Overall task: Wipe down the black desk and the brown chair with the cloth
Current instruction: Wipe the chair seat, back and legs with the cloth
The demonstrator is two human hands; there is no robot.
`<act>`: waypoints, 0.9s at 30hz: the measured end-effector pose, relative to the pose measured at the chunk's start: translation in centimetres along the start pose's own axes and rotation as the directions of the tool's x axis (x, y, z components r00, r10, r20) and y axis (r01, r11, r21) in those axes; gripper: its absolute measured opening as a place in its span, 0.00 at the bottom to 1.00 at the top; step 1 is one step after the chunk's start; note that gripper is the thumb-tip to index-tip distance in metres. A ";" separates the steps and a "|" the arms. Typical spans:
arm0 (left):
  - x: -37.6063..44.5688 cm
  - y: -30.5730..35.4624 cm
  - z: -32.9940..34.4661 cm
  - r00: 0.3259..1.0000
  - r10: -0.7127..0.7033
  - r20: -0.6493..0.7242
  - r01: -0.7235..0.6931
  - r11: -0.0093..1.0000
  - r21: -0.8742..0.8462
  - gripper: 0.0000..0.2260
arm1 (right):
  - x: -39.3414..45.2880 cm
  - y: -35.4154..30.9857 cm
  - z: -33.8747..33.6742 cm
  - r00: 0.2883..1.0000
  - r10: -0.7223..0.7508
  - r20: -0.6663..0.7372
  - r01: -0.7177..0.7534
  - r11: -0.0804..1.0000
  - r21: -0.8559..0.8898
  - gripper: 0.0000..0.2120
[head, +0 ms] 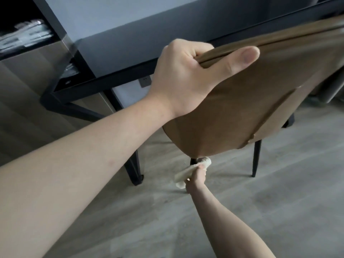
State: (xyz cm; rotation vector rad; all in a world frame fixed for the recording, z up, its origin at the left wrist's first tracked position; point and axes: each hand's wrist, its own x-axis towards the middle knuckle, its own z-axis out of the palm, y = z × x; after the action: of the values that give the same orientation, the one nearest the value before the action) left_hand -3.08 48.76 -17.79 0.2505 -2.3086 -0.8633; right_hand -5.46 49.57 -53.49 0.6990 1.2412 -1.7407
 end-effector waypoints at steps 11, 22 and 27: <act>-0.7 2.1 -0.9 0.983 -0.171 0.072 0.168 0.985 0.037 0.31 | -12.1 -8.0 -3.6 0.994 -0.039 0.098 0.012 0.965 0.263 0.20; 2.5 6.4 -1.6 0.931 -0.275 0.239 0.128 0.862 0.490 0.33 | -16.2 -17.1 -5.8 0.897 -0.440 -0.041 0.442 0.896 0.050 0.22; 5.6 10.2 3.3 0.908 -0.213 0.361 -0.023 0.834 0.552 0.23 | -14.1 -17.2 -5.1 0.869 -0.488 -0.076 0.490 0.872 0.000 0.29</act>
State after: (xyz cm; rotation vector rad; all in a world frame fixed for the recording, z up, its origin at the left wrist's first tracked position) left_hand -8.97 56.08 -10.28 0.4733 -2.9358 -0.2826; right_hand -14.18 61.14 -35.92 0.4842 1.5531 -2.1534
